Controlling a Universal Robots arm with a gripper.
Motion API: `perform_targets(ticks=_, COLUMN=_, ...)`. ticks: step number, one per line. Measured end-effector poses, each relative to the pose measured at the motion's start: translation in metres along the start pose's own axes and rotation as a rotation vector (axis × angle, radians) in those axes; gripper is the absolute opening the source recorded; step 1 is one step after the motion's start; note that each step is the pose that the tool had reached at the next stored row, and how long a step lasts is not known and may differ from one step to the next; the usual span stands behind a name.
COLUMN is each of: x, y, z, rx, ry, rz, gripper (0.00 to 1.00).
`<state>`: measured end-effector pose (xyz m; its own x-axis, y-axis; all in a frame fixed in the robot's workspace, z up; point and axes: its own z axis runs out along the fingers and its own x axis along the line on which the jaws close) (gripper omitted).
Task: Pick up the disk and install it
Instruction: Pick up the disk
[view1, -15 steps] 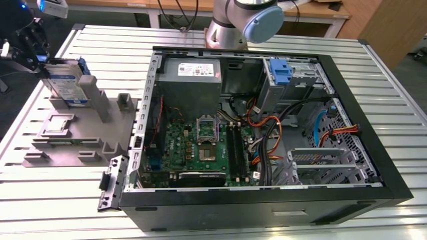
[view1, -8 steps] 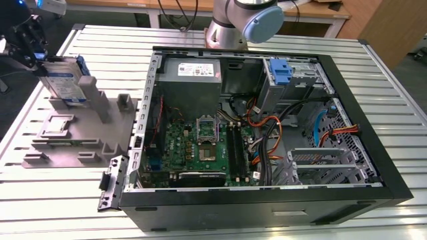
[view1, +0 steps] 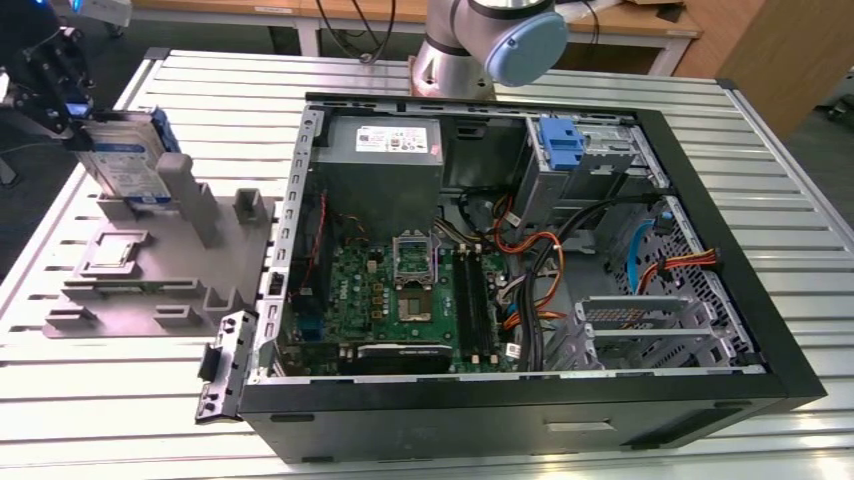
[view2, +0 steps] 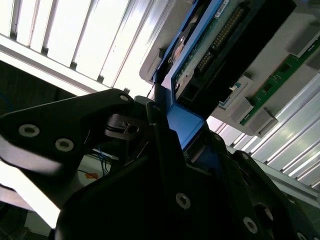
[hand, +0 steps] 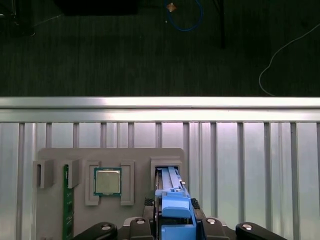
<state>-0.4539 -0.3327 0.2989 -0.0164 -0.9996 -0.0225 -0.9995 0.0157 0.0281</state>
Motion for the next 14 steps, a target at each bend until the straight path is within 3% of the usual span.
perform_targets(ticks=1, x=0.0, y=-0.0001, z=0.0001, rx=0.0001, ry=-0.007, rz=0.0, gripper=0.37)
perform_targets(ticks=2, x=0.0, y=-0.0001, z=0.0, rx=-0.0001, ry=-0.0092, rz=0.0, gripper=0.37)
perform_targets(ticks=14, x=-0.0001, y=0.0, z=-0.0031, rx=-0.0001, ry=-0.0095, rz=0.0, gripper=0.37)
